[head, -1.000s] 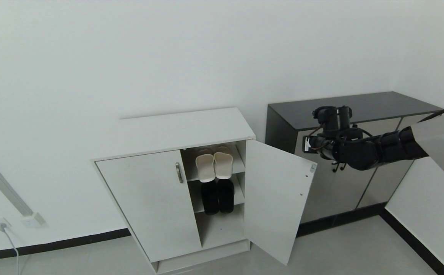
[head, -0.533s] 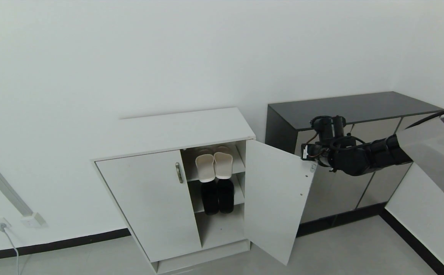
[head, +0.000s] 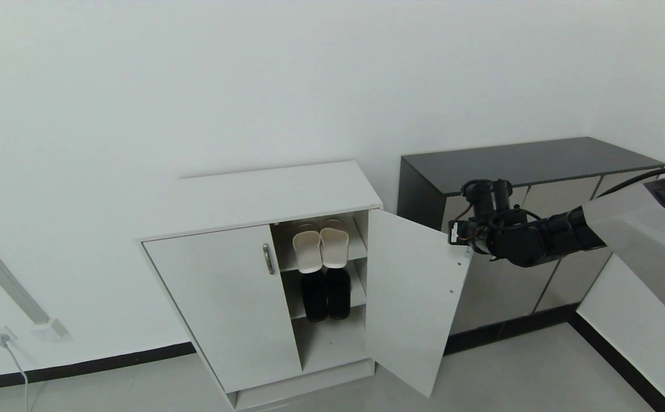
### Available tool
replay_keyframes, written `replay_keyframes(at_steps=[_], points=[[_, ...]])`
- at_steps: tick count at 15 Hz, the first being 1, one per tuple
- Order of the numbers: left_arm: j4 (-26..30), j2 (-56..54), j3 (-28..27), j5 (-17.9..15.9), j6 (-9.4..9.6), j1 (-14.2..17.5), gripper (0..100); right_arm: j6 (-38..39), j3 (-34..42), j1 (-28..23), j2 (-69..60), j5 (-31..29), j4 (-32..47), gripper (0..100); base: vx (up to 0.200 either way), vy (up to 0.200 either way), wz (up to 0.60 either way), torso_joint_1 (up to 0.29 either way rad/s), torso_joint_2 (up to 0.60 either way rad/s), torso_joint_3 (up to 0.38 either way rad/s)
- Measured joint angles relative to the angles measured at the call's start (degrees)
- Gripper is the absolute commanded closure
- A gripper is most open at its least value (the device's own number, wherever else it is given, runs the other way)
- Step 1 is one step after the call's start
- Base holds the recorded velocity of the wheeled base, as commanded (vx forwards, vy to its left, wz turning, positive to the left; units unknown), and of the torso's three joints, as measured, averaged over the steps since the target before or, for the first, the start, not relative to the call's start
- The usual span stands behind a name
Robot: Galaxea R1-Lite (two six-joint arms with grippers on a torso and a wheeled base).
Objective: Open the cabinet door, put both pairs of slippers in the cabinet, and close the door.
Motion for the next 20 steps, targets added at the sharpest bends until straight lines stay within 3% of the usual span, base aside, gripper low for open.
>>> replay_keyframes(at_steps=[9,13,17,20], points=[[0.0,0.0,0.0,0.0,-0.06,0.0,100,0.0,4.4,1.8,-1.2,0.0,-0.2,100,0.0,0.0,0.0,0.0,0.0,0.0],[0.0,0.0,0.0,0.0,-0.06,0.0,100,-0.1,12.1,6.0,-5.4,0.0,-3.9,100,0.0,0.0,0.0,0.0,0.0,0.0],[0.0,0.0,0.0,0.0,-0.06,0.0,100,-0.4,22.7,13.4,-9.4,0.1,-12.4,100,0.0,0.0,0.0,0.0,0.0,0.0],[0.0,0.0,0.0,0.0,-0.09,0.0,100,-0.3,25.7,15.5,-10.9,0.3,-15.1,100,0.0,0.0,0.0,0.0,0.0,0.0]])
